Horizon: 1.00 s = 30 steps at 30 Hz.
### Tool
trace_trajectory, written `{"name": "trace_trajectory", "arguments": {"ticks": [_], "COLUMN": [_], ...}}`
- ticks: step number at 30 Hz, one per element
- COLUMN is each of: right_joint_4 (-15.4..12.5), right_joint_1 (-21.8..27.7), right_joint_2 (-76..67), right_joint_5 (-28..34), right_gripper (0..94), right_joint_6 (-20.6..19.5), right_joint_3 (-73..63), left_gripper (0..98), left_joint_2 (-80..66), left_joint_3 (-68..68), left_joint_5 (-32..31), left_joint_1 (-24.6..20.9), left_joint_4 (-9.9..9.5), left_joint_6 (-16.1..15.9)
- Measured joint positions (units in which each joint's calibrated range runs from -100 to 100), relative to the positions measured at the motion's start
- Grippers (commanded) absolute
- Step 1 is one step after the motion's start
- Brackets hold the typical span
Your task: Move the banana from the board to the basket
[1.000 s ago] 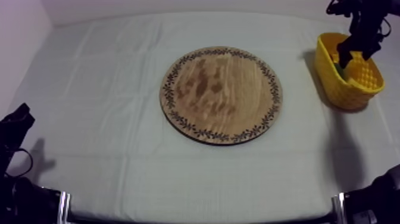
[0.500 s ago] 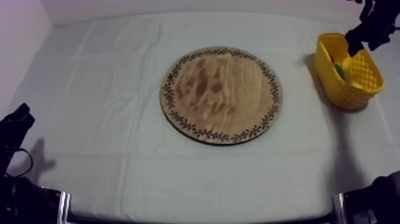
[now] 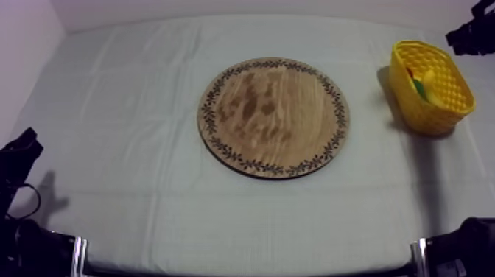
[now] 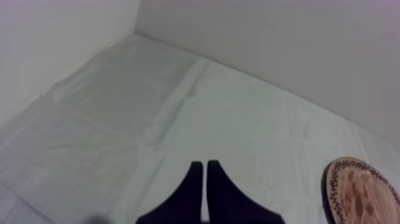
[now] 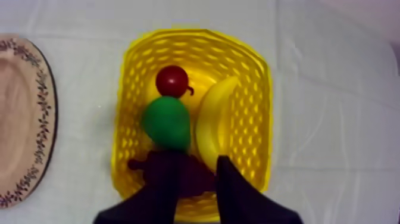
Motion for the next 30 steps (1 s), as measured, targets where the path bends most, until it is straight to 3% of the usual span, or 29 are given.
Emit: {"name": "trace_trajectory", "arguments": {"ticks": [7,18,24,30], "right_joint_4": [-4.28,-12.65,-14.28,-16.05], "right_joint_1": [-0.6,-2.13,-3.37,-2.64], "right_joint_2": [-13.53,-34.14,-45.35,-55.69], "right_joint_5": [-7.63,-14.62,-18.78,-19.56], "right_gripper": [5.2,1.0,0.6,0.4], "right_joint_6": [2.56,11.0,14.65,14.72], "right_joint_3": [12.78,33.82,45.32,53.82], "left_gripper": [0.1,0.1,0.1,0.1], "left_joint_2": [0.0,0.0,0.0,0.0], "left_joint_3": [0.0,0.0,0.0,0.0], "left_joint_5": [0.0,0.0,0.0,0.0], "left_joint_1": [0.0,0.0,0.0,0.0], "left_joint_4": [0.0,0.0,0.0,0.0], "left_joint_6": [0.0,0.0,0.0,0.0]}}
